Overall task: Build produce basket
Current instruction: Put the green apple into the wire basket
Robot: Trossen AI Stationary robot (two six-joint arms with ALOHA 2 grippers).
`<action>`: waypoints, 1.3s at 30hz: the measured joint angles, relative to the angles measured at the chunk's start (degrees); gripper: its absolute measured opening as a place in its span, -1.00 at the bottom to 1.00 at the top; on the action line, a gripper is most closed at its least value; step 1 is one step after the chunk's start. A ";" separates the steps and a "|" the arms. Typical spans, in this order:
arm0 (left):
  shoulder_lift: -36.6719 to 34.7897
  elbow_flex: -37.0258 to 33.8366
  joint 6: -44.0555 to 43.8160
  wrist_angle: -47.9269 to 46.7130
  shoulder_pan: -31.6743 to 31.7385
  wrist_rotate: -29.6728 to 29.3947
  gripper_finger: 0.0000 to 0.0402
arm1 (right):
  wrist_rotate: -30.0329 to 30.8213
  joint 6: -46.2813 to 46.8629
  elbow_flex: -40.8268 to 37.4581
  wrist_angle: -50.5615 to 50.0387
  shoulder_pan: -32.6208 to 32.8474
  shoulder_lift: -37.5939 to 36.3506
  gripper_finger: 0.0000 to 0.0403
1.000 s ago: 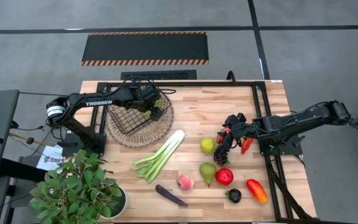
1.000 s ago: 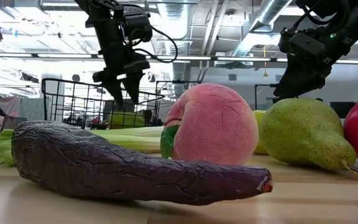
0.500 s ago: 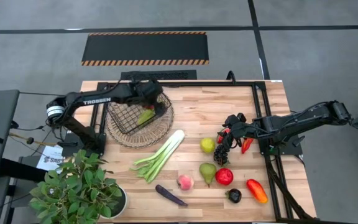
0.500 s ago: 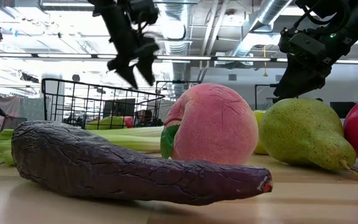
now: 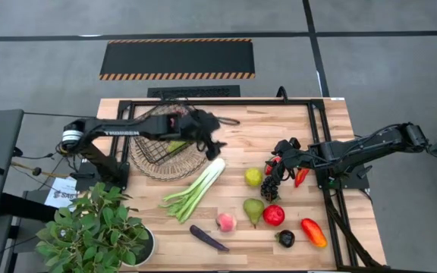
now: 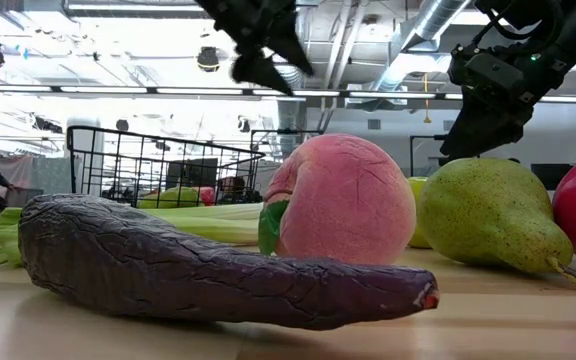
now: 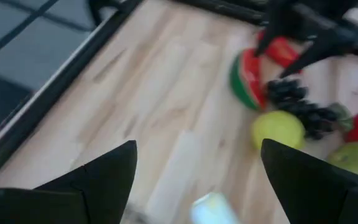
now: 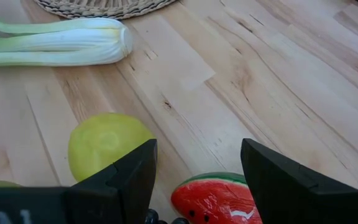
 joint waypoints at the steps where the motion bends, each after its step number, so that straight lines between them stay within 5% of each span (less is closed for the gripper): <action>1: 1.01 0.02 0.32 1.77 -0.93 0.19 0.63 | -0.01 0.00 0.00 -0.05 -0.02 0.00 0.27; 19: 20.08 -0.02 2.86 25.41 -8.63 3.27 0.63 | -0.09 0.50 0.00 -0.67 0.11 0.00 0.27; 39: 29.38 -0.03 6.56 34.65 -7.69 7.47 0.63 | -0.04 0.05 0.00 -0.80 0.10 0.02 0.27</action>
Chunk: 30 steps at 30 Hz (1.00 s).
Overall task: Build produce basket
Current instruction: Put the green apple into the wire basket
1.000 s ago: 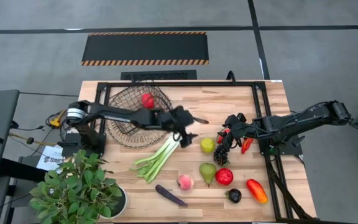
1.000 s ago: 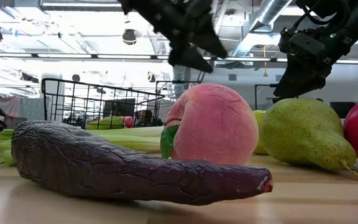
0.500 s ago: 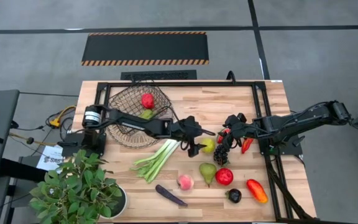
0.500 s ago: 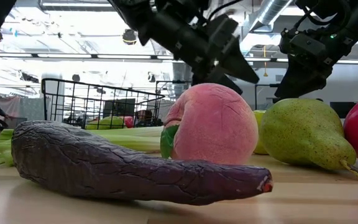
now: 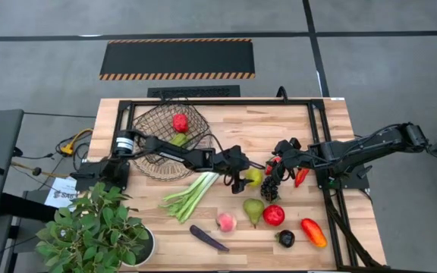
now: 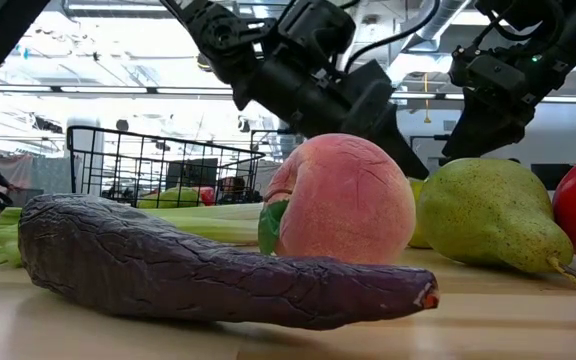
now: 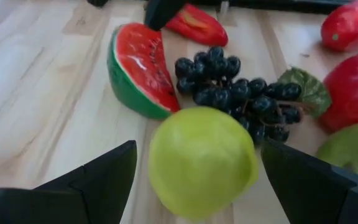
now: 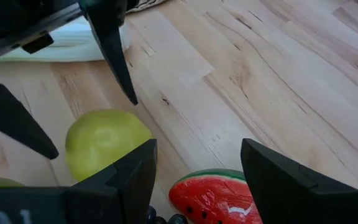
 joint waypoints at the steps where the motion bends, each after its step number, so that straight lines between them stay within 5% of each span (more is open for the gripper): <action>1: 0.00 -0.01 0.04 -0.08 0.16 0.32 0.63 | -0.01 -0.05 0.00 -0.03 0.01 0.00 0.27; 17: 3.22 0.08 -1.69 -1.47 0.09 2.63 0.53 | -0.02 0.36 0.00 0.25 0.01 0.02 0.27; 30: 3.48 -0.01 -5.76 -1.94 -0.13 1.41 0.14 | -0.03 0.41 0.00 0.22 0.01 0.02 0.27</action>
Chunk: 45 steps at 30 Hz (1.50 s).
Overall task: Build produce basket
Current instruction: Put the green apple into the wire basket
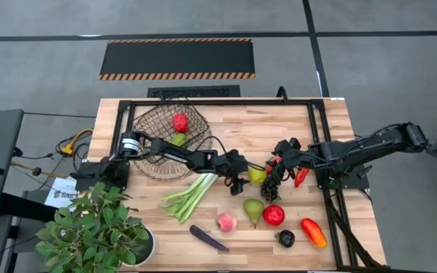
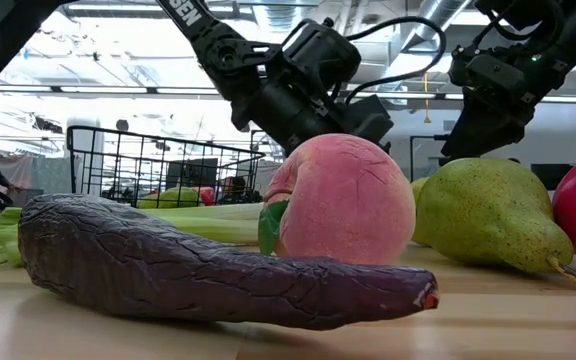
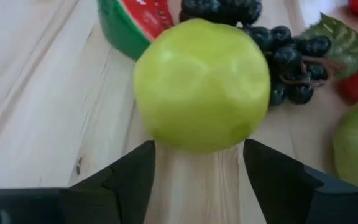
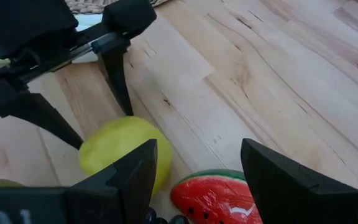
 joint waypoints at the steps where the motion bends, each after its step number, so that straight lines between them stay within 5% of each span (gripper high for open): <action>1: -0.07 0.00 -0.62 0.12 0.00 -0.33 0.13 | -0.02 0.00 0.00 0.02 0.00 0.00 0.27; 15: -1.29 0.04 -3.04 -0.64 -0.25 -1.72 0.88 | -0.02 -0.02 0.00 -0.06 0.00 0.00 0.27; 45: -5.57 0.04 2.56 4.36 0.17 -8.14 0.92 | 0.03 -0.46 0.00 -0.06 -0.01 0.00 0.27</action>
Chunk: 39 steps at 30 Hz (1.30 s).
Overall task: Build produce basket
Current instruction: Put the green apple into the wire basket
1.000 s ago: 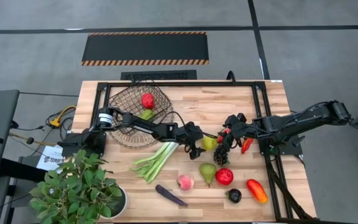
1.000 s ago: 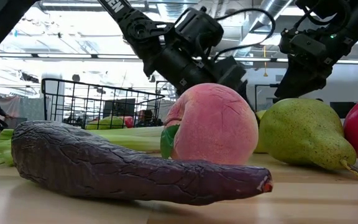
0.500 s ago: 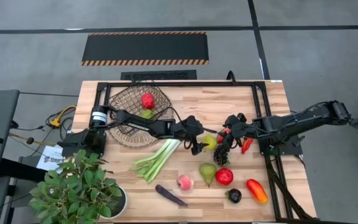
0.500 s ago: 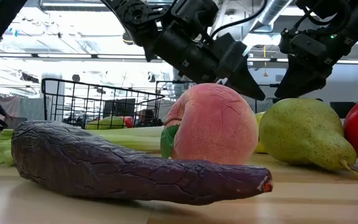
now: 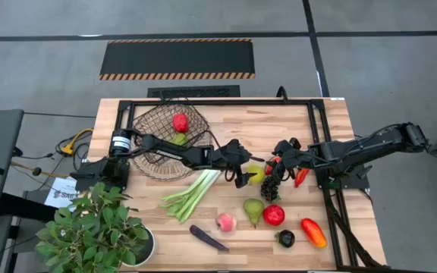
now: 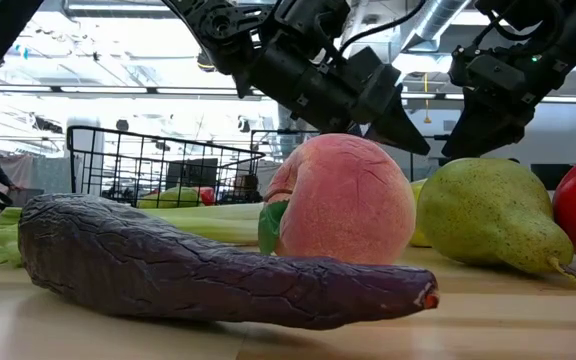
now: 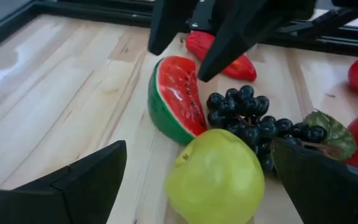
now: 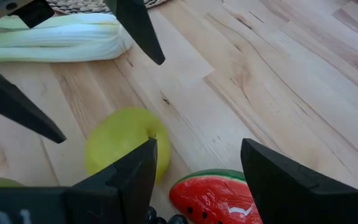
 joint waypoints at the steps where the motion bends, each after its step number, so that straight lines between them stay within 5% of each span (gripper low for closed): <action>1: 0.00 0.00 0.65 0.14 -0.02 0.03 0.92 | 0.02 0.00 0.00 0.00 -0.02 0.00 0.27; 12: 0.02 -0.02 6.71 1.61 -0.06 2.42 0.91 | 0.02 0.00 0.00 0.04 0.01 0.00 0.27; 39: 8.48 0.65 5.40 6.03 -0.13 6.22 0.91 | 0.04 0.00 -0.02 0.54 -0.08 0.00 0.27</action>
